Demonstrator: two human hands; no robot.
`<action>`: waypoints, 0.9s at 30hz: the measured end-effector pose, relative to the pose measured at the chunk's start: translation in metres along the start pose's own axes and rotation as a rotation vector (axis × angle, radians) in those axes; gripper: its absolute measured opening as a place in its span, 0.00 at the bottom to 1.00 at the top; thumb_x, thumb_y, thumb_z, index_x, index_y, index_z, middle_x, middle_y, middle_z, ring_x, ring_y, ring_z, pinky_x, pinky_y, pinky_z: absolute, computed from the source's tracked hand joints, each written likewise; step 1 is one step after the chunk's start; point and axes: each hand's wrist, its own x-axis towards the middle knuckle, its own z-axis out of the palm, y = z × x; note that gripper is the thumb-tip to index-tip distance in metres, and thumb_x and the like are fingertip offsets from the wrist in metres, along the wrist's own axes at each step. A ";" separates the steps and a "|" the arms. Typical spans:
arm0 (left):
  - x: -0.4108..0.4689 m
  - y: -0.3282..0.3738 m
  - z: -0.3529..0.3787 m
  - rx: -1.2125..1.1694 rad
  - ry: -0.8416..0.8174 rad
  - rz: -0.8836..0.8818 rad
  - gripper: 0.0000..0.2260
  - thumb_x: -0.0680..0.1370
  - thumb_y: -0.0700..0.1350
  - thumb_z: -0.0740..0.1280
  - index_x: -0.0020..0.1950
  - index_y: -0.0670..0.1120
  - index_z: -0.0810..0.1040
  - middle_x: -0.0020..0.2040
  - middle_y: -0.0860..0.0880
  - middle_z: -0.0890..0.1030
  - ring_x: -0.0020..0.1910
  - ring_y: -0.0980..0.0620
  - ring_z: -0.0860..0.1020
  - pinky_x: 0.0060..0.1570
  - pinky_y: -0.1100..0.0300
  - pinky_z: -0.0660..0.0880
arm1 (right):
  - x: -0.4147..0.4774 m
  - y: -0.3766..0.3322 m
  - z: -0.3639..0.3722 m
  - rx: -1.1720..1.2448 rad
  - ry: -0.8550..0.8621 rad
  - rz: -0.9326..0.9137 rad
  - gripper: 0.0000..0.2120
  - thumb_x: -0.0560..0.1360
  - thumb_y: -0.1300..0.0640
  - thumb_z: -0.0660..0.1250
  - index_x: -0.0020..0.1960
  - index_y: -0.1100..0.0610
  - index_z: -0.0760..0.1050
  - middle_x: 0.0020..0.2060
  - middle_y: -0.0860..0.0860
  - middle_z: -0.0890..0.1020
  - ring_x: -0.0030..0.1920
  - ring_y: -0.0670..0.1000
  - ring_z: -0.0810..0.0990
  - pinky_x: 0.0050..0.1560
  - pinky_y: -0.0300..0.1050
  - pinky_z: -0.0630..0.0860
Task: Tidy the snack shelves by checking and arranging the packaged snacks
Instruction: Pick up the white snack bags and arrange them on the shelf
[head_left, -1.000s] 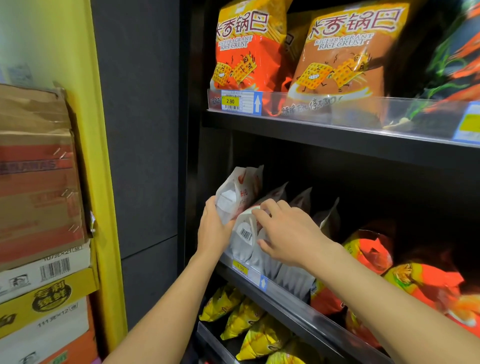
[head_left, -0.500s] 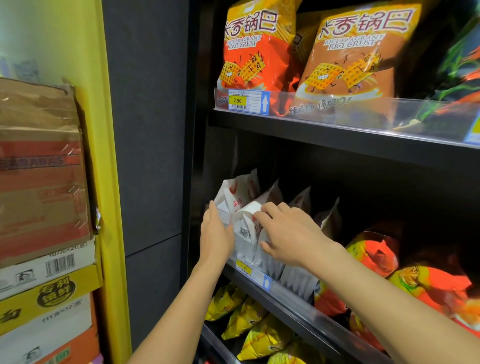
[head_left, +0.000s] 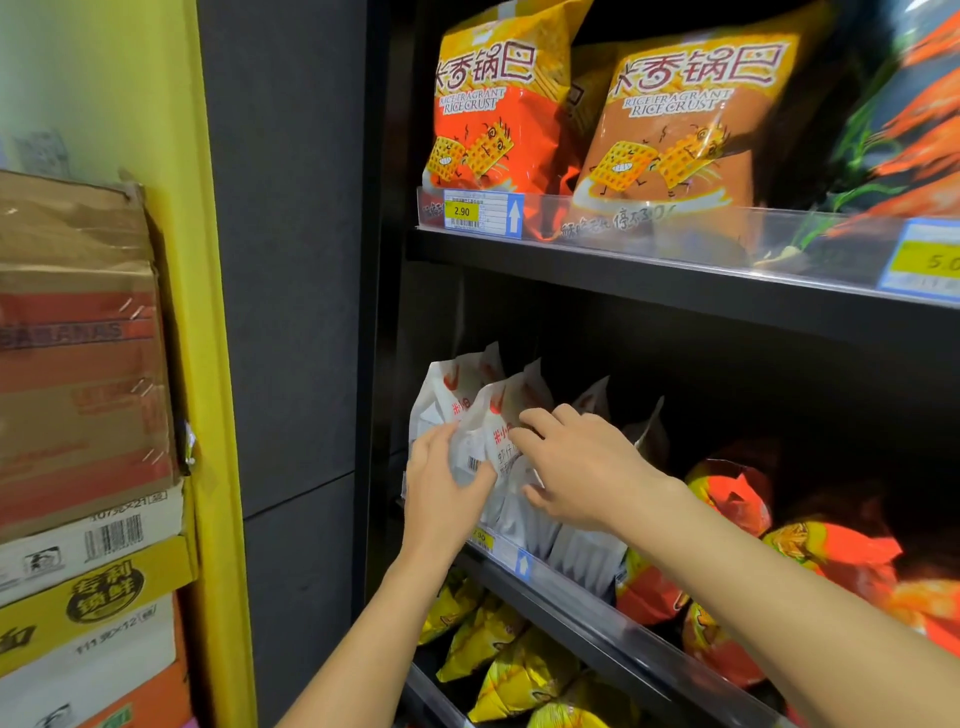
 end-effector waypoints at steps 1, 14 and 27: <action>-0.001 0.000 0.001 0.005 0.001 -0.001 0.30 0.79 0.53 0.74 0.79 0.53 0.67 0.73 0.54 0.68 0.71 0.54 0.70 0.62 0.60 0.70 | -0.002 0.001 -0.001 -0.017 -0.003 0.004 0.30 0.83 0.41 0.61 0.80 0.54 0.63 0.76 0.54 0.68 0.69 0.58 0.71 0.65 0.53 0.75; -0.003 0.008 0.021 0.252 0.064 -0.047 0.38 0.74 0.60 0.77 0.78 0.48 0.67 0.66 0.46 0.68 0.66 0.46 0.69 0.63 0.55 0.72 | -0.024 0.005 0.005 -0.034 -0.022 0.023 0.30 0.83 0.41 0.61 0.80 0.53 0.62 0.73 0.54 0.71 0.71 0.58 0.70 0.65 0.54 0.72; -0.012 0.052 -0.007 -0.069 0.111 0.106 0.28 0.77 0.48 0.77 0.75 0.55 0.71 0.68 0.60 0.77 0.68 0.61 0.75 0.59 0.66 0.78 | -0.037 0.016 0.007 0.012 -0.013 0.019 0.29 0.83 0.41 0.60 0.79 0.53 0.61 0.73 0.54 0.70 0.71 0.58 0.69 0.66 0.54 0.73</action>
